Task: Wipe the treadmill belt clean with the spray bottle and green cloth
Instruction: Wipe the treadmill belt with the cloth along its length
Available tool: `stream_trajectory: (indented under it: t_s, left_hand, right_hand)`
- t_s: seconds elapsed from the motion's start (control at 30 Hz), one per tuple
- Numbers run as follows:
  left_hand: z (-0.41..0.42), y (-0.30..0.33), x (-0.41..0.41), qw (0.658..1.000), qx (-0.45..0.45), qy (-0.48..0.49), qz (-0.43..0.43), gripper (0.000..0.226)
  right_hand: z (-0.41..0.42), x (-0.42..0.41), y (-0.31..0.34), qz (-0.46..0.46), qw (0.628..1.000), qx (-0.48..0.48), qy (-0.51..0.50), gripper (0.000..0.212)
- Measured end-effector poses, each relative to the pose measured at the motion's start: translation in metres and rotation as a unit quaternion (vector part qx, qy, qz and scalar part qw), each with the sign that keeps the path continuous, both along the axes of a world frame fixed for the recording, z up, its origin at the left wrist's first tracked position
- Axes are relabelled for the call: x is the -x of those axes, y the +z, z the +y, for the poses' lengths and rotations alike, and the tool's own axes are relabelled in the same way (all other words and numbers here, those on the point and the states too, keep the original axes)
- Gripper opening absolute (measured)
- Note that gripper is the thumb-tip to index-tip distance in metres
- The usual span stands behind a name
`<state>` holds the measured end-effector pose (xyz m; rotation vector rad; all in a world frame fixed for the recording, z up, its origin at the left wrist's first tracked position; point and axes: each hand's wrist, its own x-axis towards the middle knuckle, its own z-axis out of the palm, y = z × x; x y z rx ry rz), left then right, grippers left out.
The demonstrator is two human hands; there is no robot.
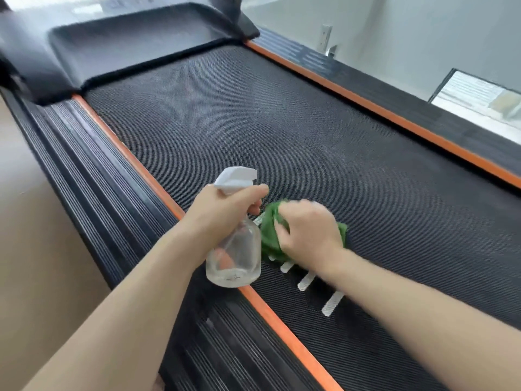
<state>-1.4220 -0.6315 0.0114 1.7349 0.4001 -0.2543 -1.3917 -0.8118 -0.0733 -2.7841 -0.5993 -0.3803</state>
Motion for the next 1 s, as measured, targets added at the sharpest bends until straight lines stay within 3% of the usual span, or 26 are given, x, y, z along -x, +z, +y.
stream_trajectory:
  t_s: [0.1, 0.17, 0.2, 0.33, 0.4, 0.67, 0.8, 1.0]
  left_hand:
    - [0.0, 0.003, -0.008, 1.0, 0.007, -0.014, -0.008, 0.038]
    - [-0.002, 0.004, -0.011, 1.0, 0.011, -0.019, -0.009, 0.036]
    - [-0.003, 0.004, -0.011, 1.0, 0.012, -0.023, -0.005, 0.035]
    - [-0.007, -0.001, -0.009, 0.999, 0.003, -0.031, 0.011, 0.033]
    - [-0.01, -0.001, -0.009, 0.999, -0.01, -0.04, 0.019, 0.04]
    - [-0.022, 0.002, -0.028, 0.998, -0.041, -0.04, 0.006, 0.036]
    - [-0.035, -0.001, -0.034, 0.991, -0.13, -0.023, 0.01, 0.049]
    - [-0.035, 0.001, -0.031, 0.993, -0.118, -0.025, 0.006, 0.041]
  right_hand:
    - [-0.032, 0.056, 0.0, 0.008, 0.992, 0.021, 0.122, 0.021]
    - [-0.042, 0.042, -0.001, -0.005, 0.982, 0.041, 0.184, 0.021]
    - [-0.039, 0.025, -0.001, -0.016, 0.982, 0.056, 0.179, 0.021]
    - [-0.003, -0.07, 0.001, 0.015, 0.999, 0.032, -0.038, 0.023]
    - [0.009, -0.085, 0.0, 0.027, 0.995, 0.035, -0.084, 0.021]
    - [-0.035, 0.046, -0.002, -0.012, 1.0, 0.017, 0.009, 0.026]
    - [-0.036, 0.047, -0.003, -0.02, 0.999, 0.028, 0.012, 0.027]
    - [-0.037, 0.046, -0.005, -0.03, 0.999, 0.023, 0.023, 0.028]
